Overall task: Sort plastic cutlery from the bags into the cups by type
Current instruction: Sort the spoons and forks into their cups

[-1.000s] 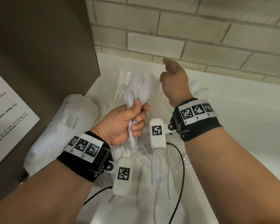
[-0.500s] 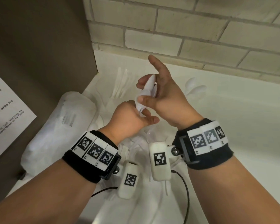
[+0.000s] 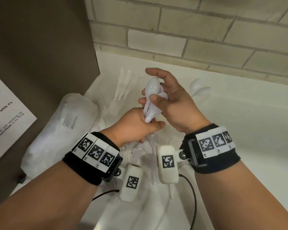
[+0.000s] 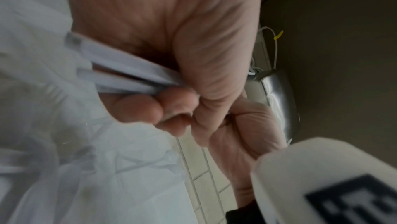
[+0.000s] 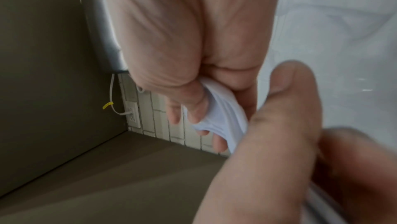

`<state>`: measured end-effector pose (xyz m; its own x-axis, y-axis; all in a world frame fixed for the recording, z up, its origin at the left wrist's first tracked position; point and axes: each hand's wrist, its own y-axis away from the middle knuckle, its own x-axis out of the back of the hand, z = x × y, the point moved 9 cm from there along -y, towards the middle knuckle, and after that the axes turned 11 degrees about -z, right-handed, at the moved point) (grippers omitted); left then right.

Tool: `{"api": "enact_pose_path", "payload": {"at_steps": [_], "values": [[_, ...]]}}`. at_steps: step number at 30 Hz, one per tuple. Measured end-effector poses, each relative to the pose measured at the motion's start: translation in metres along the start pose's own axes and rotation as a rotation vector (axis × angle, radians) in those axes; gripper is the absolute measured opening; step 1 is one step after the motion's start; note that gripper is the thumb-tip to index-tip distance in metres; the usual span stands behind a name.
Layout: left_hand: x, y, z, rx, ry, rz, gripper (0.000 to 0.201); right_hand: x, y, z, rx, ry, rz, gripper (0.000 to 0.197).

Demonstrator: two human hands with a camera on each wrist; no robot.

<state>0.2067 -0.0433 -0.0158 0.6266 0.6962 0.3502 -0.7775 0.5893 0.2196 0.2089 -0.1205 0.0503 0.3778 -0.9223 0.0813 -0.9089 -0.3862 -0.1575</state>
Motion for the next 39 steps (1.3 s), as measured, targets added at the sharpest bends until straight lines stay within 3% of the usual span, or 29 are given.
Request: {"api": "enact_pose_path", "payload": {"at_steps": [4, 7, 10, 13, 18, 21, 26, 30, 34, 39], "values": [[-0.006, 0.001, -0.010, 0.052, 0.134, -0.103, 0.024, 0.005, 0.003, 0.002, -0.015, 0.052, 0.067, 0.042], [0.001, 0.001, -0.016, 0.111, 0.156, -0.045, 0.022, 0.022, 0.007, 0.002, 0.027, 0.004, 0.198, 0.039], [0.005, -0.003, -0.016, 0.124, 0.159, 0.019, 0.027, 0.026, 0.008, -0.001, 0.074, -0.080, 0.193, 0.050], [0.004, -0.006, -0.016, 0.145, 0.185, 0.062, 0.027, 0.028, 0.010, 0.000, 0.065, -0.123, 0.218, 0.042], [-0.006, -0.007, -0.015, 0.080, 0.425, 0.020, 0.054, 0.047, 0.019, -0.005, 0.047, -0.081, 0.356, 0.038], [0.005, -0.003, -0.011, 0.033, 0.319, 0.038, 0.074, 0.076, 0.028, -0.036, 0.128, 0.034, 0.444, 0.040], [0.034, 0.008, -0.013, 0.006, -0.004, 0.143, 0.041, 0.131, 0.035, -0.100, 0.356, 0.468, 0.630, 0.052], [0.027, 0.009, -0.018, 0.024, -0.306, 0.071, 0.031, 0.141, 0.014, -0.073, 0.207, 0.737, 0.590, 0.053], [0.023, 0.008, -0.026, 0.065, -0.460, 0.052, 0.028, 0.145, -0.001, -0.020, -0.041, 0.804, 0.542, 0.039], [0.015, 0.011, -0.033, 0.165, -0.568, -0.041, 0.044, 0.151, -0.004, 0.023, -0.387, 0.951, 0.488, 0.032]]}}
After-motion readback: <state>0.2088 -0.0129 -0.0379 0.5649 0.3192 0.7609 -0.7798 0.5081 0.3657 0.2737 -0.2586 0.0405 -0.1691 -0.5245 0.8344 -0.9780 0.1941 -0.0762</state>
